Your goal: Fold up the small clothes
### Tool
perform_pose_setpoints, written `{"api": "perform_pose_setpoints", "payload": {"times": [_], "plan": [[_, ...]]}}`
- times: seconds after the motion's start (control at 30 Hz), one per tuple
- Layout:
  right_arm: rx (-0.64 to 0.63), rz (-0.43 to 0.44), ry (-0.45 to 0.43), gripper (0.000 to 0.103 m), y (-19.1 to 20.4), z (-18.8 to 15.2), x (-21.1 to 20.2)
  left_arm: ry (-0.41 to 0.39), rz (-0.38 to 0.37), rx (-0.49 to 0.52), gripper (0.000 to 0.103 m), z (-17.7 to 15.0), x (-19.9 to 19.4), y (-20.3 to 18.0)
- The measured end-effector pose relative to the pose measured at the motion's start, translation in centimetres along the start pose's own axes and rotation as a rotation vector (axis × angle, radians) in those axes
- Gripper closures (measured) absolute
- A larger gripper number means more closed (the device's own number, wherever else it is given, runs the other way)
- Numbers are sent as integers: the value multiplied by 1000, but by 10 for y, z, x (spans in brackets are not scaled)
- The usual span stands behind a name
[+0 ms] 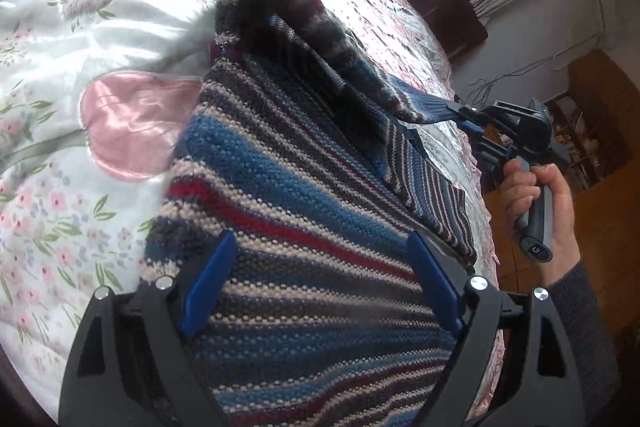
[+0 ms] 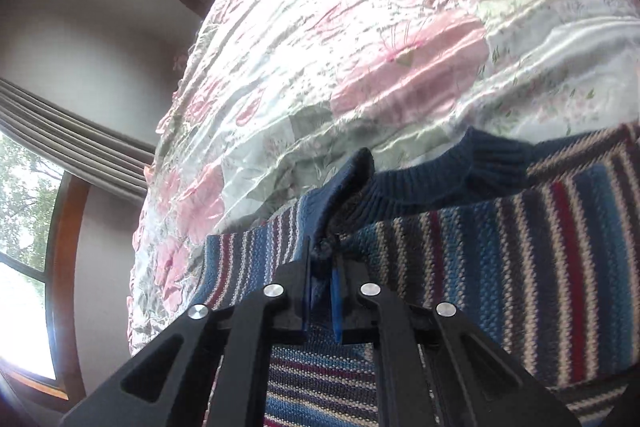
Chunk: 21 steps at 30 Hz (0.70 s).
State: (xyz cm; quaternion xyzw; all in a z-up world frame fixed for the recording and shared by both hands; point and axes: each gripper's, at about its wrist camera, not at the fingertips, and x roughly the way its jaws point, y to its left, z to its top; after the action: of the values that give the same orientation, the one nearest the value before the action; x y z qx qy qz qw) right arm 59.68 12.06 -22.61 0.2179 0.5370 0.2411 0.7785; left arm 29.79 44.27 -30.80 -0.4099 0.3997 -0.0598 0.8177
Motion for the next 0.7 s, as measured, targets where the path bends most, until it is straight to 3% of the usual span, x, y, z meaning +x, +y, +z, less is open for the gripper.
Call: {"api": "perform_pose_setpoints", "payload": {"times": [0.13, 0.3, 0.47, 0.6, 0.67, 0.7], "plan": [[-9, -45, -35, 95, -27, 9, -37, 3, 6, -7, 16, -1, -1, -1], [38, -63, -26, 95, -78, 1, -54, -15, -2, 2, 16, 11, -10, -9], [53, -67, -4, 95, -111, -10, -49, -99, -29, 31, 16, 57, -19, -24], [93, -64, 17, 94, -131, -20, -40, -98, -105, 2, 16, 102, 2, -36], [107, -61, 42, 87, -143, -28, -36, -75, -130, -14, 15, 115, 19, -36], [123, -51, 58, 74, -149, -29, -34, -54, -136, -24, 15, 120, 29, -33]]}}
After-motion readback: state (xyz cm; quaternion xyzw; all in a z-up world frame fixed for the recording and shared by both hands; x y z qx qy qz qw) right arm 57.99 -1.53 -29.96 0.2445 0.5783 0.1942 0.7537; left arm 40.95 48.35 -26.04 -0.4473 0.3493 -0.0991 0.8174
